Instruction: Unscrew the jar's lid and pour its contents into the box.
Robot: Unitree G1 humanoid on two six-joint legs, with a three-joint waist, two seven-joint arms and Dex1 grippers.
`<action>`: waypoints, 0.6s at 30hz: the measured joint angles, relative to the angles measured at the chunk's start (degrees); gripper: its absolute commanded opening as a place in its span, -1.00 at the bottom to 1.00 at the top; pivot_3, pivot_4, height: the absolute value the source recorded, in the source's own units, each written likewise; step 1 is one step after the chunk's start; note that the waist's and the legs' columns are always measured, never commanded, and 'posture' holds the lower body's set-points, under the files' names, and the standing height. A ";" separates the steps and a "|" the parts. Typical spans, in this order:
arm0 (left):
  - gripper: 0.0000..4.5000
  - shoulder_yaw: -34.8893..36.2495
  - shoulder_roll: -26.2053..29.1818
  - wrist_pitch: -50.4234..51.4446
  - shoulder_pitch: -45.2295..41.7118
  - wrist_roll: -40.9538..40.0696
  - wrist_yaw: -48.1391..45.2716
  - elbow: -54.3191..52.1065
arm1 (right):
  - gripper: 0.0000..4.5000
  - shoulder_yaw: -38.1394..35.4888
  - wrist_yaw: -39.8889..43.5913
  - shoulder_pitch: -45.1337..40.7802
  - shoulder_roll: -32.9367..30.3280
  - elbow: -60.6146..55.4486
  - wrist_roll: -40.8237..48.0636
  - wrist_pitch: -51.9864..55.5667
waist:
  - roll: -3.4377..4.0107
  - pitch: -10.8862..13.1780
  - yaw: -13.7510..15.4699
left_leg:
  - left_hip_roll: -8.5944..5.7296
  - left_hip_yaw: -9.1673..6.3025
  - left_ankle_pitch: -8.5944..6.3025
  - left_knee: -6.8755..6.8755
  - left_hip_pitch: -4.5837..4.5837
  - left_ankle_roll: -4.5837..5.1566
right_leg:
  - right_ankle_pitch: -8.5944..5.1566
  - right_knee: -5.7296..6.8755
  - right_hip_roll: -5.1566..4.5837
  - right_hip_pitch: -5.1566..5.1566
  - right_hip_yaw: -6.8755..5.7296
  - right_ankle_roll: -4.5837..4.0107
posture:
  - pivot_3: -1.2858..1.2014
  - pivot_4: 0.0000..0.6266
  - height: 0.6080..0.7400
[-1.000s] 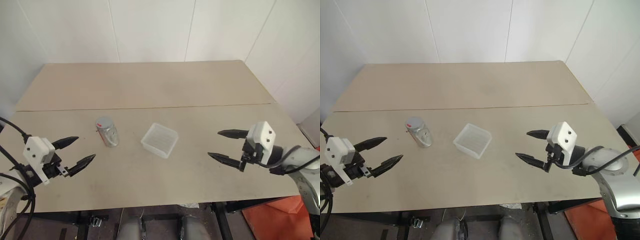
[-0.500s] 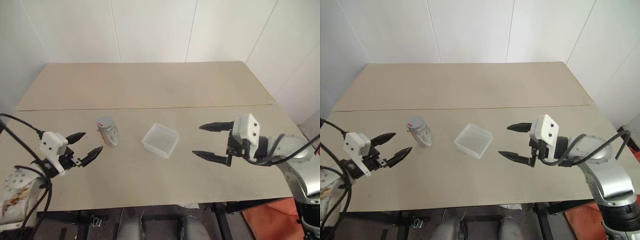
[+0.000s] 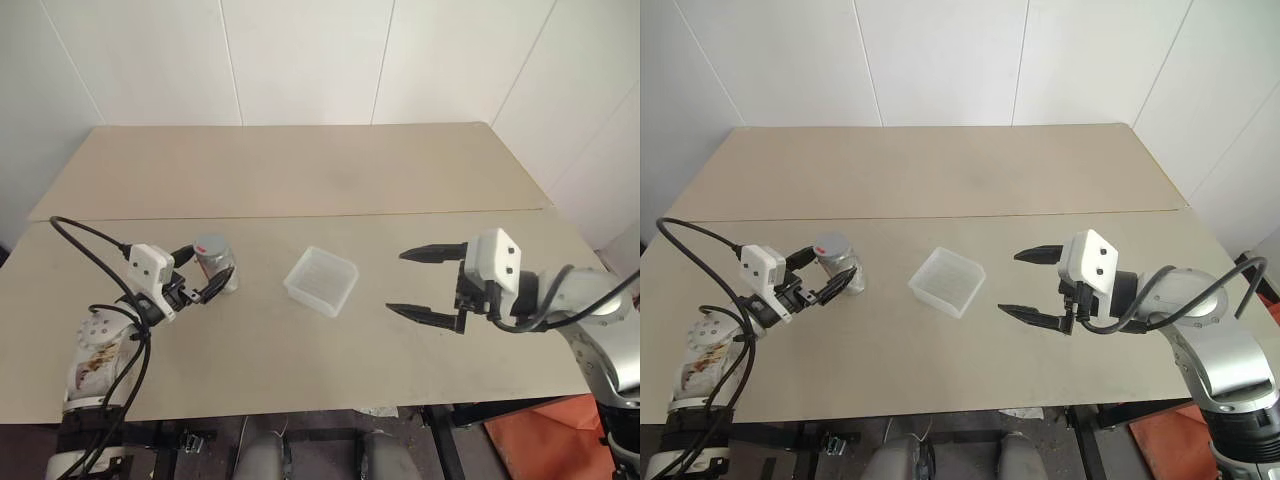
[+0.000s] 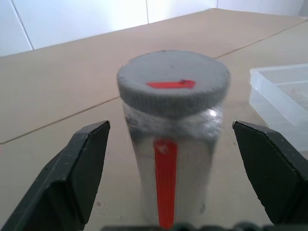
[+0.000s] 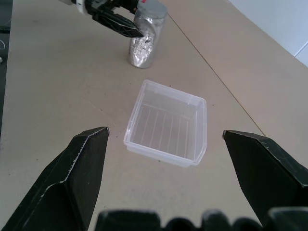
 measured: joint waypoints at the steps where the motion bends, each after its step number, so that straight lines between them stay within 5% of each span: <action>1: 0.96 -0.30 -0.23 -0.71 -0.56 0.36 0.13 1.01 | 0.97 -0.07 -0.01 0.02 -0.05 -0.11 -0.01 0.00 | 0.00 0.00 0.00 | 0.00 0.00 0.00 0.00 0.00 0.00 | 0.00 0.00 0.00 0.00 -0.01 0.00 | 0.03 -0.52 1.00; 10: -0.12 -0.87 -2.14 -4.05 -4.06 0.49 0.09 5.85 | 1.00 -0.75 -0.40 0.06 0.01 -1.04 -0.04 -0.02 | -0.04 0.02 -0.02 | 0.01 -0.03 0.00 0.00 0.00 0.00 | 0.00 0.01 0.00 0.00 -0.01 0.00 | 0.03 -0.52 1.00; 15: -0.12 -1.93 -1.10 -0.70 -4.02 -2.14 -3.01 0.84 | 1.00 1.53 -1.40 -4.13 3.41 -0.36 -0.16 -0.01 | -0.08 0.05 -0.38 | 0.03 -0.03 0.00 0.00 0.02 0.00 | 0.01 0.05 0.01 -0.01 0.00 0.00 | 0.03 -0.52 1.00; 18: -0.12 -1.58 6.17 7.87 -4.71 -8.55 -9.52 -3.80 | 1.00 4.93 -1.80 -11.33 8.54 2.21 0.53 0.66 | -0.18 0.13 -1.31 | 0.08 -0.05 0.01 0.00 0.02 -0.01 | 0.00 0.10 0.14 -0.06 0.00 -0.01 | 0.03 -0.52 1.00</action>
